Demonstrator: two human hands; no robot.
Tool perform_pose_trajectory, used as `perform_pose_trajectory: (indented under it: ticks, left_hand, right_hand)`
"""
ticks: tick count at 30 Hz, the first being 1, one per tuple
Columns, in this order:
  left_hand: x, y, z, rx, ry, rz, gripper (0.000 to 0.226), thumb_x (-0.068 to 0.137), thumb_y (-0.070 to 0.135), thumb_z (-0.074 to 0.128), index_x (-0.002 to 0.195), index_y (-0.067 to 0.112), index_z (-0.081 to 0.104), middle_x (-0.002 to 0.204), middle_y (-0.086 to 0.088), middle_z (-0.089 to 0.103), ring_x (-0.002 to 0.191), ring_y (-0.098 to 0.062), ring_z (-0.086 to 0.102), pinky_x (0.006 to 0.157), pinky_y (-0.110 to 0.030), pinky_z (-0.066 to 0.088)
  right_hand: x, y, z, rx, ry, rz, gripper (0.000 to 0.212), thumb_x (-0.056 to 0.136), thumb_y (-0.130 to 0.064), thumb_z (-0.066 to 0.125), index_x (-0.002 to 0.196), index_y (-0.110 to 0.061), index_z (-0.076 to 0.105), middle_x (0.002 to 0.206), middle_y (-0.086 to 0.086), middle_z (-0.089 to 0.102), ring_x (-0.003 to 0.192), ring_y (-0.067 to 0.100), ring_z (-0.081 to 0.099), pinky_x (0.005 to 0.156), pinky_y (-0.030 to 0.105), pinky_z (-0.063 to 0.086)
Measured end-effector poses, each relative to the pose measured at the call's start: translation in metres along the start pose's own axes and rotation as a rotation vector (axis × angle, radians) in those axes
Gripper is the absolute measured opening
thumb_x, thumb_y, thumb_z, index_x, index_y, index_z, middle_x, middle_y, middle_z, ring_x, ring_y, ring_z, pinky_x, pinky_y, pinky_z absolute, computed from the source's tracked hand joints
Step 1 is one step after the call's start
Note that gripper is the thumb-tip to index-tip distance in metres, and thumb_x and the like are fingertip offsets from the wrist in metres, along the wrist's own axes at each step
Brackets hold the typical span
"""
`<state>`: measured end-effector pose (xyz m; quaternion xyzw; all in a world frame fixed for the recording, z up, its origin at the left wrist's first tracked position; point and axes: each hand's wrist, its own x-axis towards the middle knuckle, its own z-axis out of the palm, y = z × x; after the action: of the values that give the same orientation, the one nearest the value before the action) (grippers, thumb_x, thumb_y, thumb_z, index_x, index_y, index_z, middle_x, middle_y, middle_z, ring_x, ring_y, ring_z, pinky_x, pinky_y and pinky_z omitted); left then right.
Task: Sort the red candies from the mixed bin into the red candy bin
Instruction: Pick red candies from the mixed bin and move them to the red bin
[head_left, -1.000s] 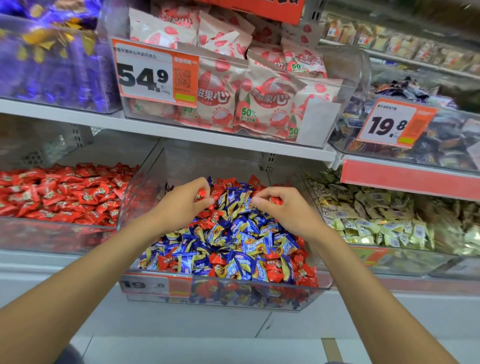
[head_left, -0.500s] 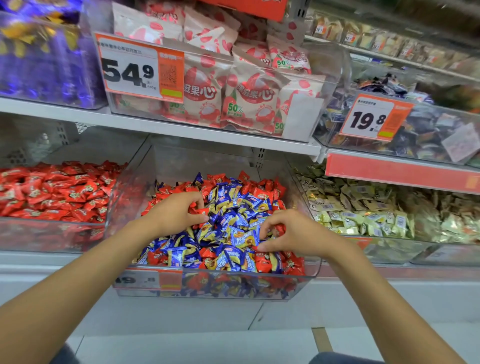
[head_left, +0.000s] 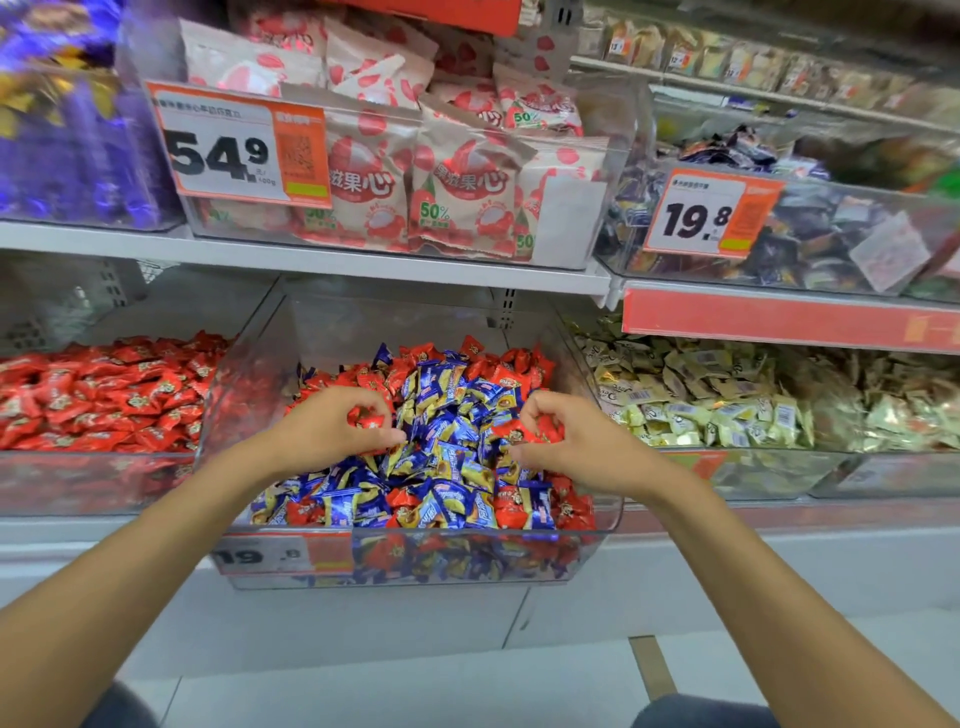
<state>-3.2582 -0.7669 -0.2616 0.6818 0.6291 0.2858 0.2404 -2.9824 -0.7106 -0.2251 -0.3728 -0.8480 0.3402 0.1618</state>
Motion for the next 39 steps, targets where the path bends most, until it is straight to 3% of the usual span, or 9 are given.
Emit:
perform_pose_trajectory:
  ticks: [5, 7, 10, 15, 21, 28, 32, 35, 39]
  left_hand:
    - [-0.007, 0.012, -0.003, -0.019, -0.251, -0.006, 0.01, 0.082, 0.029, 0.071, 0.091, 0.028, 0.074, 0.085, 0.024, 0.069, 0.08, 0.01, 0.06, 0.072, -0.01, 0.04]
    - [-0.008, 0.013, -0.001, 0.001, -0.297, -0.026, 0.017, 0.073, 0.038, 0.077, 0.087, 0.03, 0.074, 0.082, 0.024, 0.067, 0.074, 0.009, 0.057, 0.069, -0.013, 0.037]
    - [-0.008, 0.011, 0.004, 0.135, -0.3, -0.051, 0.029, 0.062, 0.048, 0.081, 0.083, 0.032, 0.071, 0.092, 0.015, 0.066, 0.083, -0.004, 0.06, 0.076, -0.027, 0.047]
    - [-0.007, 0.012, 0.012, 0.193, -0.319, -0.061, 0.025, 0.069, 0.045, 0.079, 0.086, 0.026, 0.073, 0.069, 0.001, 0.063, 0.049, -0.005, 0.043, 0.053, -0.024, 0.033]
    - [-0.011, 0.013, 0.003, 0.058, -0.138, -0.037, 0.016, 0.071, 0.035, 0.08, 0.074, 0.022, 0.072, 0.057, 0.013, 0.055, 0.054, 0.0, 0.045, 0.053, -0.016, 0.031]
    - [-0.015, 0.016, -0.011, -0.068, 0.007, 0.003, 0.013, 0.078, 0.029, 0.075, 0.076, 0.016, 0.072, 0.062, 0.001, 0.066, 0.045, 0.001, 0.046, 0.049, -0.013, 0.034]
    - [-0.018, 0.013, -0.015, -0.027, 0.083, -0.007, 0.012, 0.081, 0.031, 0.072, 0.079, 0.021, 0.067, 0.067, 0.007, 0.059, 0.054, 0.001, 0.047, 0.056, -0.018, 0.036]
    - [-0.021, 0.011, -0.018, -0.026, 0.147, -0.002, 0.01, 0.083, 0.03, 0.07, 0.084, 0.023, 0.062, 0.077, 0.015, 0.058, 0.071, 0.006, 0.052, 0.067, -0.02, 0.038]
    - [-0.03, 0.015, -0.029, -0.024, 0.2, 0.024, 0.026, 0.089, 0.03, 0.063, 0.115, 0.032, 0.063, 0.118, 0.015, 0.061, 0.109, -0.001, 0.055, 0.096, -0.028, 0.042]
  right_hand:
    - [-0.005, 0.004, -0.001, -0.088, -0.181, 0.041, 0.031, 0.093, -0.026, 0.06, 0.123, -0.035, 0.053, 0.1, 0.0, 0.067, 0.084, 0.013, 0.064, 0.078, 0.03, 0.051]
    - [-0.006, 0.0, -0.001, -0.119, -0.175, 0.031, 0.025, 0.091, -0.028, 0.063, 0.114, -0.018, 0.059, 0.081, -0.012, 0.056, 0.064, -0.004, 0.051, 0.06, 0.013, 0.041]
    - [-0.006, 0.001, 0.002, -0.143, -0.189, 0.029, 0.037, 0.084, -0.032, 0.071, 0.095, 0.0, 0.056, 0.068, -0.008, 0.04, 0.053, 0.002, 0.035, 0.051, 0.016, 0.029]
    - [-0.002, 0.008, 0.013, -0.296, -0.297, 0.048, 0.028, 0.074, -0.034, 0.08, 0.079, -0.026, 0.054, 0.101, 0.005, 0.063, 0.081, 0.017, 0.056, 0.072, 0.033, 0.044]
    - [-0.001, 0.005, 0.013, -0.071, -0.151, 0.044, 0.03, 0.078, -0.016, 0.077, 0.077, 0.002, 0.053, 0.065, 0.0, 0.043, 0.054, 0.007, 0.036, 0.053, 0.023, 0.031]
    - [0.007, 0.005, 0.008, 0.231, -0.079, 0.063, 0.023, 0.087, -0.032, 0.068, 0.071, -0.033, 0.051, 0.082, -0.005, 0.06, 0.071, 0.01, 0.053, 0.071, 0.027, 0.039]
    - [0.013, 0.0, 0.013, 0.253, -0.038, 0.062, 0.026, 0.093, -0.028, 0.06, 0.071, -0.025, 0.047, 0.06, -0.012, 0.047, 0.06, 0.011, 0.041, 0.062, 0.025, 0.034]
    - [0.019, -0.008, 0.018, 0.324, -0.007, 0.03, 0.024, 0.094, -0.016, 0.058, 0.073, -0.019, 0.049, 0.068, -0.006, 0.064, 0.072, 0.013, 0.061, 0.074, 0.027, 0.045]
    - [0.032, -0.023, 0.028, 0.444, 0.016, 0.025, 0.023, 0.094, -0.01, 0.057, 0.075, -0.016, 0.046, 0.073, 0.003, 0.068, 0.081, 0.023, 0.069, 0.077, 0.037, 0.051]
